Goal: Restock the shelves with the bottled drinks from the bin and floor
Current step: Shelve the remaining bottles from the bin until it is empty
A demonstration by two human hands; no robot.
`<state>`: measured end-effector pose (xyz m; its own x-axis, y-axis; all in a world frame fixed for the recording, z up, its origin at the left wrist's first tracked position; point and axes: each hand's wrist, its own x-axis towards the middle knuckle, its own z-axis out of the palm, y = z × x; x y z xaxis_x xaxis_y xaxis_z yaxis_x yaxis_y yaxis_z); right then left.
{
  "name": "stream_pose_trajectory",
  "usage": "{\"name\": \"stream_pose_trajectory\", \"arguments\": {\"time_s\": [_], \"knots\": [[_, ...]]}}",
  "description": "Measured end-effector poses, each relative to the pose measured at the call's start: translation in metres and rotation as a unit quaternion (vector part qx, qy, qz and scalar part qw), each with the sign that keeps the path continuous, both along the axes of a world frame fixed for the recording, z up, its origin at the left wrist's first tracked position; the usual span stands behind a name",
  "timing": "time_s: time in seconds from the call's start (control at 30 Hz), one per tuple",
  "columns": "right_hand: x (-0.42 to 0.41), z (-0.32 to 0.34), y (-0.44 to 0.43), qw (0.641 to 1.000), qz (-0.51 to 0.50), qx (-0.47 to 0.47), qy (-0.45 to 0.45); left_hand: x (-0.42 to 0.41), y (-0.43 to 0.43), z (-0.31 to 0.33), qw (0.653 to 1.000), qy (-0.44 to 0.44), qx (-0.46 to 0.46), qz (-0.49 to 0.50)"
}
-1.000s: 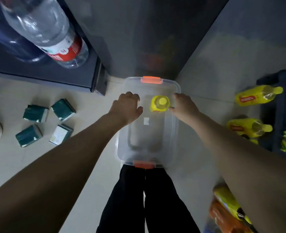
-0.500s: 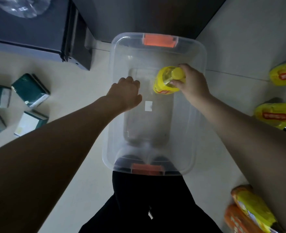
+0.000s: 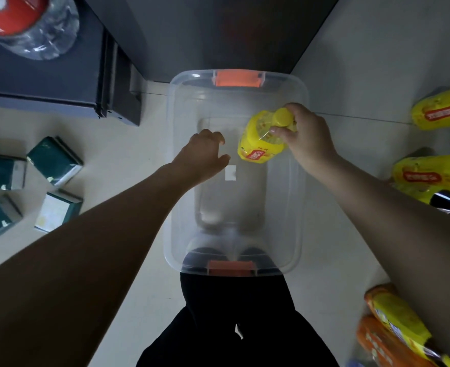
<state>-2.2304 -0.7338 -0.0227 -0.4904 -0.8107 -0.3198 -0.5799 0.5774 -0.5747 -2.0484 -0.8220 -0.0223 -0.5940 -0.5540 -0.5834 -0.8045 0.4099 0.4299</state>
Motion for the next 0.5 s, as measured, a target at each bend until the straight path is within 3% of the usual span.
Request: {"name": "stream_pose_trajectory", "arguments": {"time_s": [0.3, 0.5], "knots": [[-0.017, 0.088, 0.005, 0.996, -0.042, -0.074, -0.04, -0.005, 0.004, 0.053, 0.996, 0.051, 0.047, 0.051], [-0.031, 0.182, -0.002, 0.991, -0.051, -0.112, -0.057, -0.016, 0.007, 0.124, 0.984, 0.119, 0.062, 0.117]]}}
